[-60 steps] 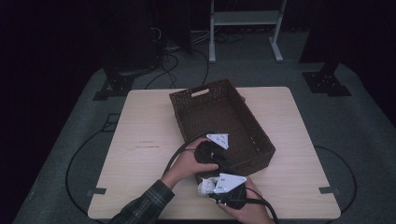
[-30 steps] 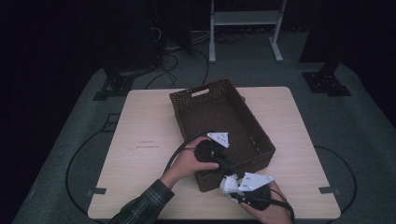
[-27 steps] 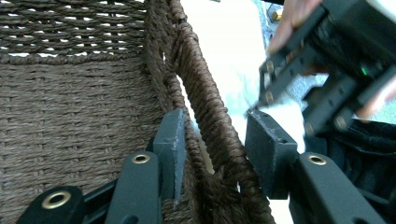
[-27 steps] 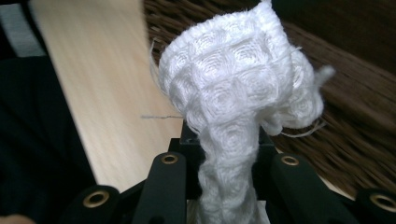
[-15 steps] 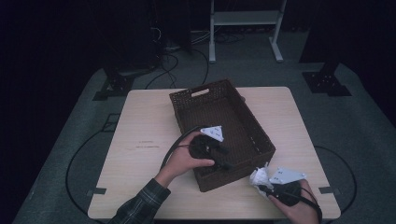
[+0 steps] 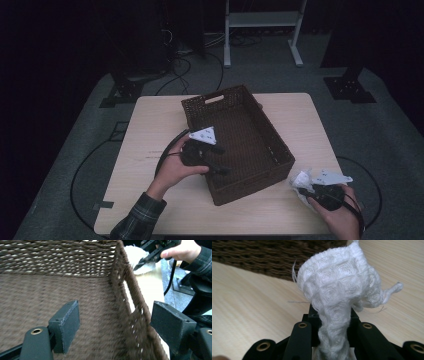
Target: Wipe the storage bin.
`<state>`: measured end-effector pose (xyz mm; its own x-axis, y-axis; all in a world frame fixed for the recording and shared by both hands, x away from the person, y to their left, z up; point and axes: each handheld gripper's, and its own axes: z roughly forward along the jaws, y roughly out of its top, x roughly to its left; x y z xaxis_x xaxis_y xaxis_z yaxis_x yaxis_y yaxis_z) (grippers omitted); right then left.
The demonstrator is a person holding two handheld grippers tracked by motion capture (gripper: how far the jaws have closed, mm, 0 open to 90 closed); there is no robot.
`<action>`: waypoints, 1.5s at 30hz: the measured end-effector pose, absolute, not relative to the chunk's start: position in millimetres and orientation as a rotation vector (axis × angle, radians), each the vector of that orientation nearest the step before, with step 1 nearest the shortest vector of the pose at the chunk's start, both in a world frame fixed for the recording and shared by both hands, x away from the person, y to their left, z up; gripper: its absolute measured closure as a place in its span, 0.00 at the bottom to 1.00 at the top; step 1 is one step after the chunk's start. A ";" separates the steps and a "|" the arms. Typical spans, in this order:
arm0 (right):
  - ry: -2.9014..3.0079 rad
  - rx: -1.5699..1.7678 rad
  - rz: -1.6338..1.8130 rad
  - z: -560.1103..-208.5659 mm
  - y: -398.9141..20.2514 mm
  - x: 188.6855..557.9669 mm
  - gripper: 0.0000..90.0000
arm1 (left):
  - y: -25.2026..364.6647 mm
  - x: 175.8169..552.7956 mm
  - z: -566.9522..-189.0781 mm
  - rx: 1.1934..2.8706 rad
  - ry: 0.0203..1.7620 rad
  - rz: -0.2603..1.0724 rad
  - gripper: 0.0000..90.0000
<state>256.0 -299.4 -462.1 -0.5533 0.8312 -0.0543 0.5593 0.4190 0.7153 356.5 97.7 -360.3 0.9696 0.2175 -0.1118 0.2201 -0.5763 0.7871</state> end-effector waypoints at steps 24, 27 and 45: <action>2.253 1.318 0.797 -480.8 -320.4 297.0 0.80 | 212.4 336.3 -397.9 2.183 0.614 0.202 0.21; 2.254 1.324 0.802 -481.1 -320.7 297.1 0.78 | 220.2 334.3 -408.1 2.191 0.644 0.222 0.20; 2.159 1.242 0.969 -451.7 -319.5 280.1 0.50 | 243.4 332.2 -459.2 2.253 0.795 0.211 0.20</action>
